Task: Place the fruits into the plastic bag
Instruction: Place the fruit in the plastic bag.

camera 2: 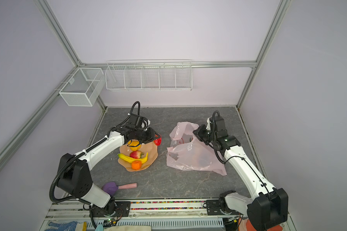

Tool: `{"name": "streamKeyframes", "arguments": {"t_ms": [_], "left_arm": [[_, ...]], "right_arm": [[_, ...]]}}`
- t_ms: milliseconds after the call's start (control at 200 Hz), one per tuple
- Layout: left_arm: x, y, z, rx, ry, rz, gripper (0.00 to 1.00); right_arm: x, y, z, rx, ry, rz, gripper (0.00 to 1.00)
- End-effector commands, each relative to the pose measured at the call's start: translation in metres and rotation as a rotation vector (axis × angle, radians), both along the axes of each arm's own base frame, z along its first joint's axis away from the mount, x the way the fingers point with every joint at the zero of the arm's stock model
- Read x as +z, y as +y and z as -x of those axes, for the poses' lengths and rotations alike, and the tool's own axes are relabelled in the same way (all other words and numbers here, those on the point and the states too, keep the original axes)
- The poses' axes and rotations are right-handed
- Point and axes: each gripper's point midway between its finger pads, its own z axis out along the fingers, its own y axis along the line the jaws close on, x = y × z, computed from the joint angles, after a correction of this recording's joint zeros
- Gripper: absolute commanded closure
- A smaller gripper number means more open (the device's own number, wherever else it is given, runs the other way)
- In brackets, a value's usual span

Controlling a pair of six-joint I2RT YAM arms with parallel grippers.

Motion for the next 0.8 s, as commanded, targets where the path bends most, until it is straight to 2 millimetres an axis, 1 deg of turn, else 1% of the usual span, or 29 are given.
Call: {"name": "streamKeyframes", "arguments": {"t_ms": [0, 55, 190, 285, 445, 555, 715, 795], "left_arm": [[0.050, -0.045, 0.010, -0.166, -0.120, 0.248, 0.82], [0.051, -0.051, 0.013, -0.192, -0.127, 0.243, 0.82], [0.045, -0.065, 0.022, -0.234, -0.117, 0.239, 0.82], [0.043, -0.071, 0.029, -0.251, -0.116, 0.234, 0.83], [0.043, -0.084, 0.048, -0.298, -0.125, 0.249, 0.83], [0.034, -0.090, 0.063, -0.334, -0.114, 0.229, 0.84], [0.018, -0.093, 0.074, -0.344, -0.097, 0.190, 0.85], [0.013, -0.099, 0.080, -0.371, -0.097, 0.176, 0.86]], "right_arm": [[0.010, 0.000, -0.001, 0.002, -0.028, 0.000, 0.93], [0.010, 0.000, -0.001, 0.002, -0.028, 0.000, 0.93], [0.010, 0.000, 0.001, 0.003, -0.029, 0.000, 0.93], [0.011, -0.001, 0.001, 0.001, -0.031, 0.000, 0.93], [0.011, -0.001, 0.002, 0.000, -0.030, 0.001, 0.93], [0.011, -0.002, 0.003, 0.000, -0.030, 0.001, 0.93], [0.010, -0.001, 0.003, 0.003, -0.029, 0.000, 0.93], [0.010, -0.001, 0.003, 0.002, -0.027, -0.001, 0.93]]}}
